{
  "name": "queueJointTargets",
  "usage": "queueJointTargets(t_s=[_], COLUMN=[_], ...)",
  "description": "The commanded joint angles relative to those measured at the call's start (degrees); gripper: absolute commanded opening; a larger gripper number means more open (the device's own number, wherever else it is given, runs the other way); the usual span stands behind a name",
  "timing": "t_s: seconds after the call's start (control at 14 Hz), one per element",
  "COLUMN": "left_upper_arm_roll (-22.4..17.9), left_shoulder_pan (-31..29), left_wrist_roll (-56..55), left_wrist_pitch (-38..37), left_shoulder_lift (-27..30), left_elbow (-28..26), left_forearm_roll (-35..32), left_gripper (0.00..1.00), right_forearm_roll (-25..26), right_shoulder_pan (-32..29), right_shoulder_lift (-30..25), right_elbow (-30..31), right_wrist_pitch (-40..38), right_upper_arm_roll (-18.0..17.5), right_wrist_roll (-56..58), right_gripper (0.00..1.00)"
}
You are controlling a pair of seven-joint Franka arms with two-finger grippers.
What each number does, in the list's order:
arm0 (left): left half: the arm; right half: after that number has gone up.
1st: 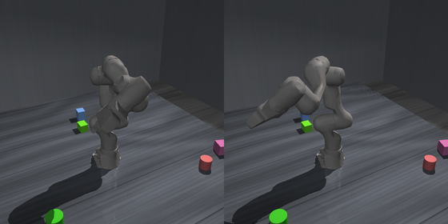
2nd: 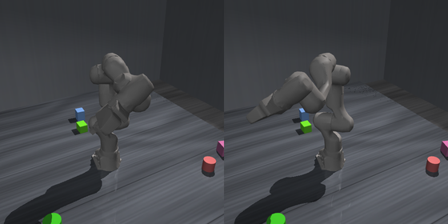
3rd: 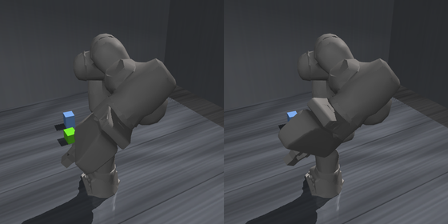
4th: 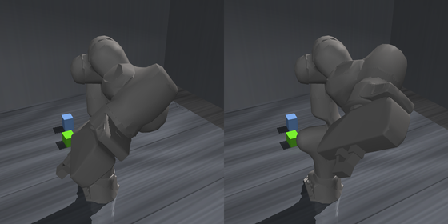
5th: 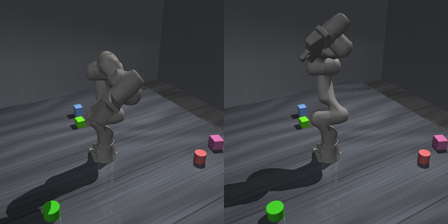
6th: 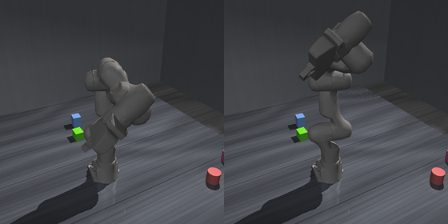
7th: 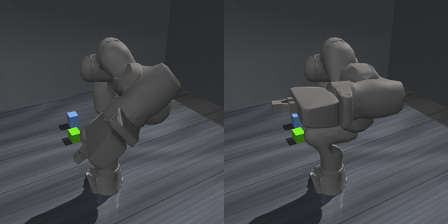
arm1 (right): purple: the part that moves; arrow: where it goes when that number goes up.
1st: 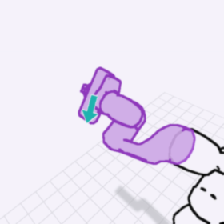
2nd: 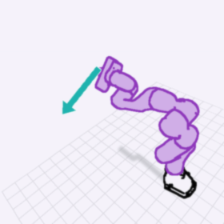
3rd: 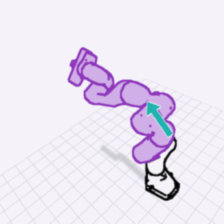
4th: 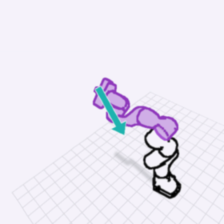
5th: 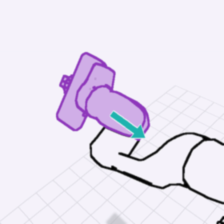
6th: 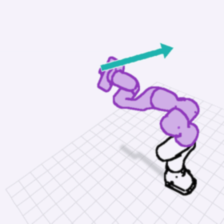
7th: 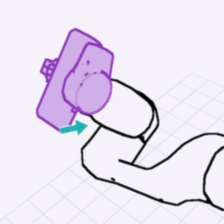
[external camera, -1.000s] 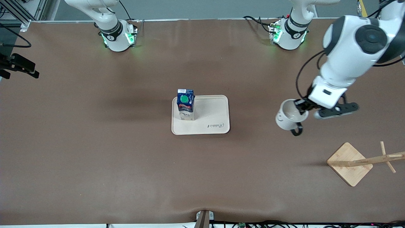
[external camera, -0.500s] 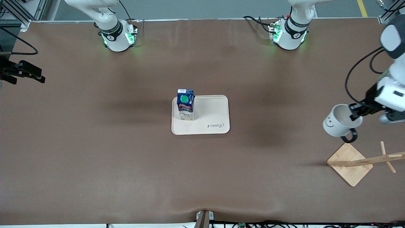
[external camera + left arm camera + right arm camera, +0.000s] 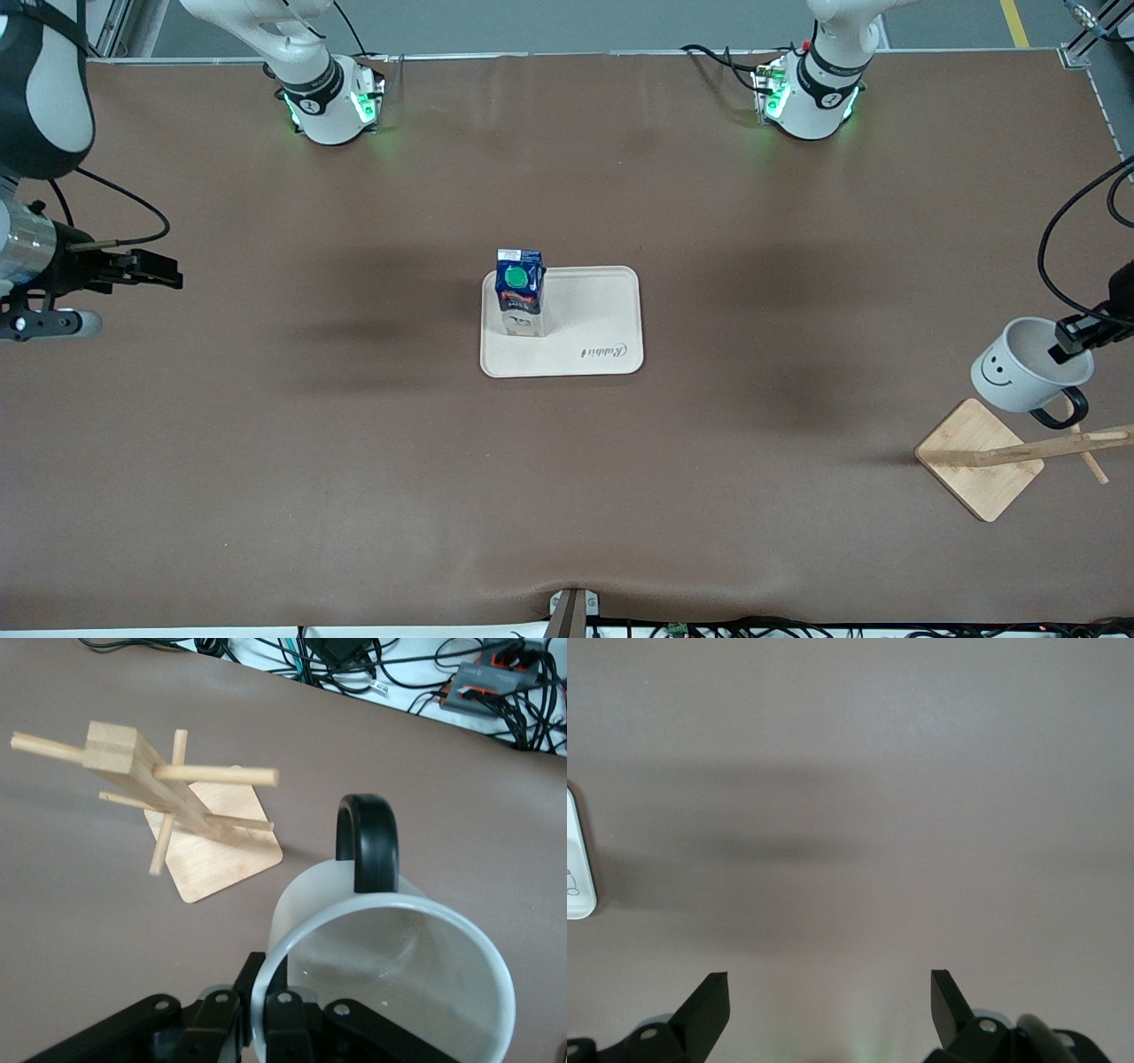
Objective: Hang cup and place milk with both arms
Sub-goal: 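Hang the mug on the stand peg while the right gripper reaches the milk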
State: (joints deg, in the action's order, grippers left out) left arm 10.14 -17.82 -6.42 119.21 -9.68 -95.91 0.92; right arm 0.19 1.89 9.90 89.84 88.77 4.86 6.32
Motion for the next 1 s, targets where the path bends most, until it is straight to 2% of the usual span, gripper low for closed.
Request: queueJointTargets(t_s=[0.0,0.21,0.43,0.5,0.64,0.86,0.93], left_upper_arm_roll=[0.6,0.6,0.5,0.6,0.5,0.5,0.6], left_shoulder_pan=[-1.3,-2.1,-3.1,-3.4,-3.6,-4.0,-4.9], left_wrist_roll=[1.7,2.9,3.9,5.4,6.0,6.0,6.0], left_wrist_pitch=[1.4,1.8,2.8,3.0,3.9,4.1,4.1], left_shoulder_lift=[-2.2,-3.8,-4.6,-5.1,-5.5,-5.7,-6.0], left_elbow=[2.3,3.4,3.5,3.6,3.4,2.9,3.0], left_forearm_roll=[1.5,3.4,3.3,3.4,3.5,3.6,3.6], left_gripper=[0.00,0.00,0.00,0.00,0.00,0.00,0.00], right_forearm_roll=[-0.8,-1.6,-9.7,-10.9,-11.4,-19.4,-20.0], right_shoulder_pan=[0.3,1.0,2.5,4.1,9.8,17.8,21.2], right_shoulder_lift=[-0.3,-0.4,-0.4,-0.4,0.6,4.6,5.6], right_elbow=[-1.2,-0.7,-0.9,-0.9,-1.2,-1.4,-1.4], right_wrist_pitch=[-1.4,-1.8,-2.5,-2.5,-1.5,2.8,5.9], right_upper_arm_roll=[0.1,0.0,0.0,0.0,0.0,0.1,0.1], right_wrist_roll=[0.2,-0.3,-8.0,-10.6,-14.0,-21.5,-25.0], right_gripper=[1.00,1.00,1.00,1.00,1.00,1.00,1.00])
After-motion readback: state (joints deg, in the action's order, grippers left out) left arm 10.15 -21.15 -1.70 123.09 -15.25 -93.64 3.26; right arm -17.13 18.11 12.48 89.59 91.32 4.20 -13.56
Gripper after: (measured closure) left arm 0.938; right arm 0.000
